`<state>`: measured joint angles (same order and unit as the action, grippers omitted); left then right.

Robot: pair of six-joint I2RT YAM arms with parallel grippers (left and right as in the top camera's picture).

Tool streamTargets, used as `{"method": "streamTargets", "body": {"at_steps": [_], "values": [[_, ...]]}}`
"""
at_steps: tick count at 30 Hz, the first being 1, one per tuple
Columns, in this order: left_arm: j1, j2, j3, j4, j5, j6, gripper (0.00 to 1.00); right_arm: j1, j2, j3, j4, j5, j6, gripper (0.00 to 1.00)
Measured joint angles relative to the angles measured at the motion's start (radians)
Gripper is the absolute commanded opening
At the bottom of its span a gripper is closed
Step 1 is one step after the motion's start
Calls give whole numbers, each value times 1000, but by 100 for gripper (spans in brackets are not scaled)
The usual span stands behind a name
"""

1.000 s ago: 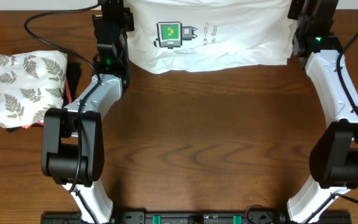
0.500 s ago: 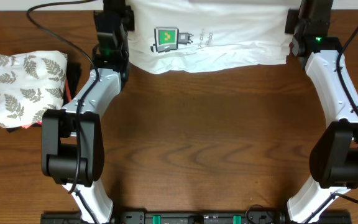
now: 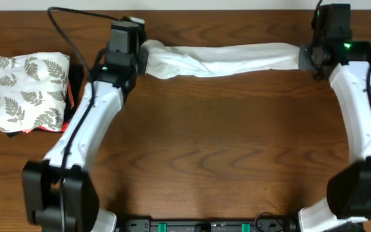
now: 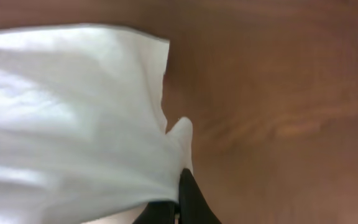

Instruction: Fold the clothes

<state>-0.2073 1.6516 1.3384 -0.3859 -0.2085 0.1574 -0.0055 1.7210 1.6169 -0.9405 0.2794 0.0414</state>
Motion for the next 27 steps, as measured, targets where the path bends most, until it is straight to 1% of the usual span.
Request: {"method": "streamTargets", "body": {"at_steps": [4,9,13,16,19,23,24,26,27], "values": [[3,-26,2,-156,0,-8,6,0,-43,0,-194,-3,16,1],[3,-26,2,-358,0,-21,6,0,-48,0,-389,-27,26,1],[3,-26,2,-524,0,-48,6,0,-48,0,-488,-52,29,1],[3,-26,2,-619,0,-74,6,0,-48,0,-542,-70,31,6],[3,-26,2,-686,0,-122,6,0,-48,0,-592,-85,34,9],[3,-26,2,-774,0,-189,8,0,-48,0,-667,-108,35,9],[3,-26,2,-795,0,-204,9,0,-48,0,-687,-116,35,8],[3,-26,2,-828,0,-236,17,0,-48,0,-721,-133,35,6],[3,-26,2,-844,4,-253,32,0,-48,0,-739,-139,37,5]]}}
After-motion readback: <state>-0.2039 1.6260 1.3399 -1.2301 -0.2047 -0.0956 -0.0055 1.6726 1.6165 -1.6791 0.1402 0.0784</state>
